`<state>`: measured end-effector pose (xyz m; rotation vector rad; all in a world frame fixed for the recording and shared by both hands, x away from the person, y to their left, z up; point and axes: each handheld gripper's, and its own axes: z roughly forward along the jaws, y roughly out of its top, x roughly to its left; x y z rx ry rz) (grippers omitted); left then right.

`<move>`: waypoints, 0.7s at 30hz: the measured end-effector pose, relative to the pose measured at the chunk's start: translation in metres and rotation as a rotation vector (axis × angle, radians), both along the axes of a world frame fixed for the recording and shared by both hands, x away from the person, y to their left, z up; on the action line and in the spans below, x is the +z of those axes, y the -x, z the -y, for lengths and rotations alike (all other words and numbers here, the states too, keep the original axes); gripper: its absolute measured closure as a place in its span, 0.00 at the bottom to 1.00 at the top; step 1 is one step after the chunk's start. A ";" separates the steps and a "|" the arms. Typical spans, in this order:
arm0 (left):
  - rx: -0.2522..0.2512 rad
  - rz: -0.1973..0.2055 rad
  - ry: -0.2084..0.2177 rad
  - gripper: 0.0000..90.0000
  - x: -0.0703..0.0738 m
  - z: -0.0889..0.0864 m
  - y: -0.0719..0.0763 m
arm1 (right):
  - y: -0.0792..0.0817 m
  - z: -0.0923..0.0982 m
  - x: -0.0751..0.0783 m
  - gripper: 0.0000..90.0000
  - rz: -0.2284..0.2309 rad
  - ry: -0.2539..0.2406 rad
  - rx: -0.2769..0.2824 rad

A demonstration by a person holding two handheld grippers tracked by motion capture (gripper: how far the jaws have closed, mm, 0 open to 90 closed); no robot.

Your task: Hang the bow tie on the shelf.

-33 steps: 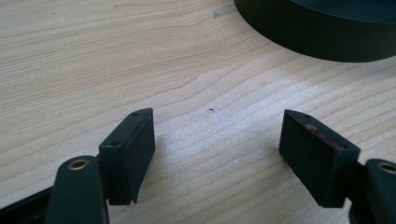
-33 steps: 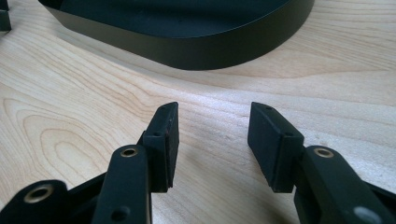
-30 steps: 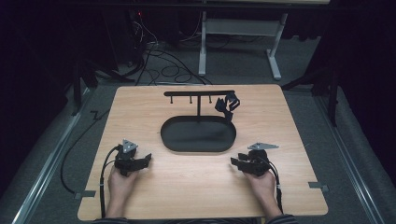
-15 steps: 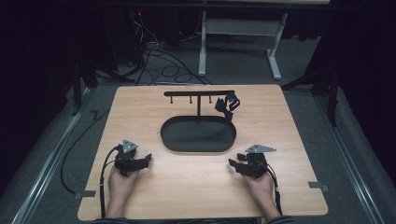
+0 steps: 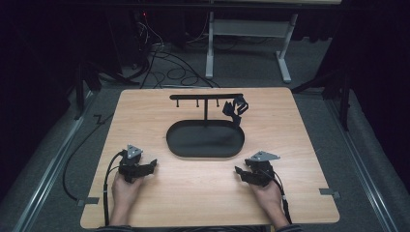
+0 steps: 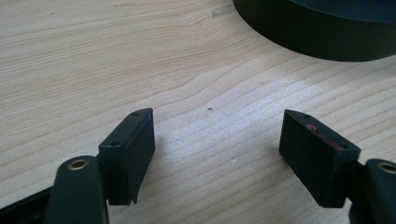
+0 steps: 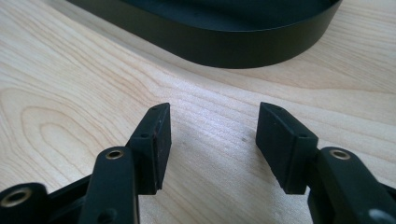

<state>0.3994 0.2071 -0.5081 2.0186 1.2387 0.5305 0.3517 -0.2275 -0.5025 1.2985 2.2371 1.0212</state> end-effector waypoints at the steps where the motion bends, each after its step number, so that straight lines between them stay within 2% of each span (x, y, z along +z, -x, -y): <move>1: 0.000 0.000 0.000 0.30 0.000 0.000 0.000 | 0.000 -0.001 0.000 0.51 0.006 0.014 0.003; 6: 0.000 0.000 0.000 0.30 0.000 0.000 0.000 | 0.003 -0.006 0.000 0.50 0.025 0.059 0.007; 21: -0.001 -0.001 -0.002 0.30 0.000 0.000 0.000 | 0.004 -0.007 0.000 0.46 0.021 0.061 -0.014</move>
